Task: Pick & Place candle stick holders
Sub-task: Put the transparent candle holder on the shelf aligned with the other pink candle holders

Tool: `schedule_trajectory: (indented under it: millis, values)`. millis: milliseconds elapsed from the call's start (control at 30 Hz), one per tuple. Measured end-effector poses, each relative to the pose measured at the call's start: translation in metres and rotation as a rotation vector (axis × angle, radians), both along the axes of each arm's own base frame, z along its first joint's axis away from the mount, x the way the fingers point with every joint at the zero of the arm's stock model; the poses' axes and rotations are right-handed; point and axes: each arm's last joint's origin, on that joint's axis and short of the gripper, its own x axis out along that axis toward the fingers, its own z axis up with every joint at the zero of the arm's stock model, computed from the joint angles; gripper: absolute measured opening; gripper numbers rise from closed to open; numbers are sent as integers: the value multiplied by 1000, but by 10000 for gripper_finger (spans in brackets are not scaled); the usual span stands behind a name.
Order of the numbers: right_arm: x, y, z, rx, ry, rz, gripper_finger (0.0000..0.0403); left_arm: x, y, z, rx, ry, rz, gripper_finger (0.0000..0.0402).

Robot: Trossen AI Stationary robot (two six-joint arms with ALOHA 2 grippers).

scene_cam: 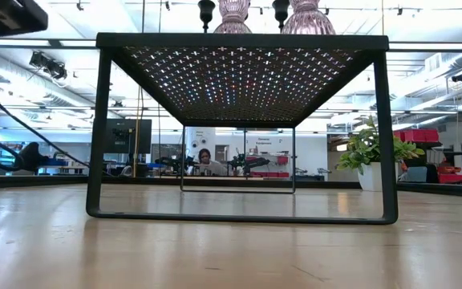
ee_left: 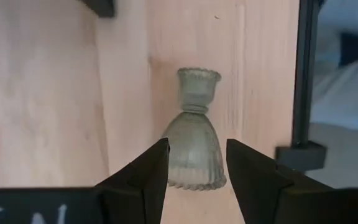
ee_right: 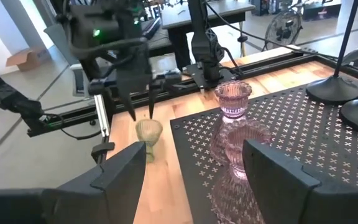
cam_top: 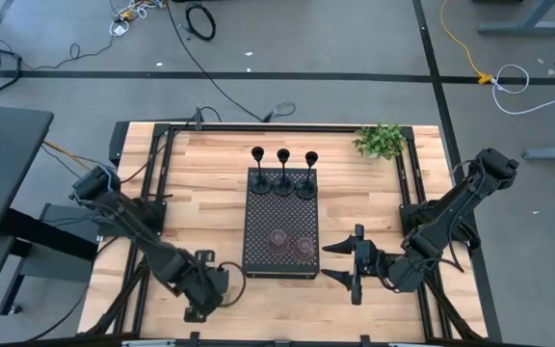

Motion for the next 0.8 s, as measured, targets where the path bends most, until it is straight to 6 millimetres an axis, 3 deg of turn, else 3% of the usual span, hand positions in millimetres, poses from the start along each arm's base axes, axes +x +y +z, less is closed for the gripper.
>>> schedule_trajectory:
  millis: [233, 400, 567, 800]
  values:
    - [0, 0, 0, 0, -1, -2, 263, 6, -9, -21, 23, 47, -56, 165]
    - [0, 0, 0, 0, -1, -2, 263, 14, -15, -20, -69, 11, -63, 165]
    - [0, 0, 0, 3, 1, 6, 263, 16, -14, -20, -12, -47, -69, 167]
    - [0, 0, 0, 2, 1, 7, 263, 19, -12, -24, 73, -97, -161, 209]
